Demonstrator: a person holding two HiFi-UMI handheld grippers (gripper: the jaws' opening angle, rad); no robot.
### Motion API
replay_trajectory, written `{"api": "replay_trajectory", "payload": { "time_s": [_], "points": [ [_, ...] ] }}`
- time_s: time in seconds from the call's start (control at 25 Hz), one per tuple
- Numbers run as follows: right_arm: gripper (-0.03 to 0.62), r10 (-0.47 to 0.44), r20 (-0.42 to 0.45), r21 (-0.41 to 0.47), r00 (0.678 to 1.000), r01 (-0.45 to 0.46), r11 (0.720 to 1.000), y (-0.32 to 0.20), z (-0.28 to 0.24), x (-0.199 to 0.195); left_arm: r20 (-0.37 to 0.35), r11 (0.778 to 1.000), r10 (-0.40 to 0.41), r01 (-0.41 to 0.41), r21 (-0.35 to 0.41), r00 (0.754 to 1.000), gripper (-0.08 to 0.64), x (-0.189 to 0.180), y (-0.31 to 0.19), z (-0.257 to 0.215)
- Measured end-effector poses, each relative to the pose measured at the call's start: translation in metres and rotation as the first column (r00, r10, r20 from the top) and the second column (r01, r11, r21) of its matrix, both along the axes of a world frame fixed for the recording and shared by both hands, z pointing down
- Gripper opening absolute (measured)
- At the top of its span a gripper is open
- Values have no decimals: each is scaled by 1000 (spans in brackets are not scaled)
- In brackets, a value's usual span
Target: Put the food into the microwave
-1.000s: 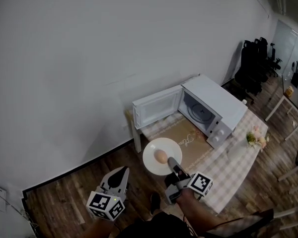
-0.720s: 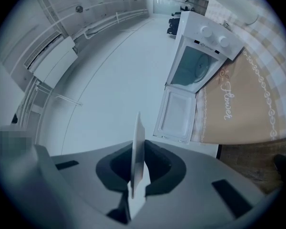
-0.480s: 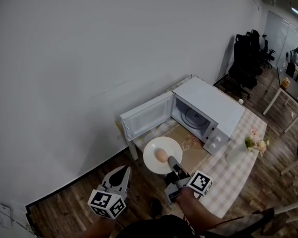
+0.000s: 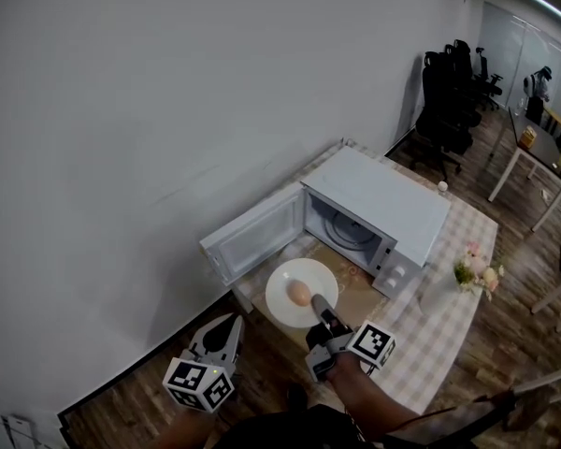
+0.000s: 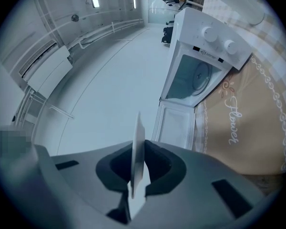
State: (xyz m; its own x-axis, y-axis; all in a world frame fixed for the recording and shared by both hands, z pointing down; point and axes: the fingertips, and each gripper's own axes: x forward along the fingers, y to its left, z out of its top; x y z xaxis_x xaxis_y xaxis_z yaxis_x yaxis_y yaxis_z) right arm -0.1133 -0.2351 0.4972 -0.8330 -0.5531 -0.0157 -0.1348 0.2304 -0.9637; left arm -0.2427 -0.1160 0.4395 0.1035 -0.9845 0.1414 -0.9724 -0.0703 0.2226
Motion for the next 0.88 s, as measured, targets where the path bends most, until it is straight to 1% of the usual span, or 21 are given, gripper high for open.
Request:
{"api": "replay_trajectory", "payload": {
  "time_s": [0.08, 0.2, 0.36, 0.44, 0.56, 0.68, 0.76, 0.88],
  "points": [
    [28, 6, 6, -2, 1000, -6, 1000, -9, 1, 3, 7, 1000, 10, -10, -3, 1000, 8, 3, -13, 1],
    [28, 11, -6, -10, 1000, -11, 1000, -22, 5, 6, -2, 1000, 24, -24, -2, 1000, 8, 5, -33, 1],
    [28, 15, -18, -19, 1000, -15, 1000, -37, 11, 9, 3, 999, 37, -37, -7, 999, 8, 10, -57, 3],
    [28, 6, -1, -13, 1000, -6, 1000, -43, 11, 9, 6, 999, 33, -33, -13, 999, 8, 10, -68, 6],
    [28, 11, -11, -26, 1000, -11, 1000, -52, 17, 13, 21, 999, 34, -33, -20, 999, 8, 11, -81, 6],
    [28, 28, -26, -32, 999, -29, 999, -61, 22, 16, 38, 998, 52, -52, -26, 998, 8, 13, -93, 6],
    [28, 41, -49, -43, 998, -43, 998, -64, 26, 19, 31, 997, 69, -68, -33, 997, 8, 16, -99, 9],
    [28, 53, -29, -34, 998, -54, 998, -72, 28, 19, 16, 995, 96, -95, -38, 995, 8, 20, -111, 13]
  ]
}}
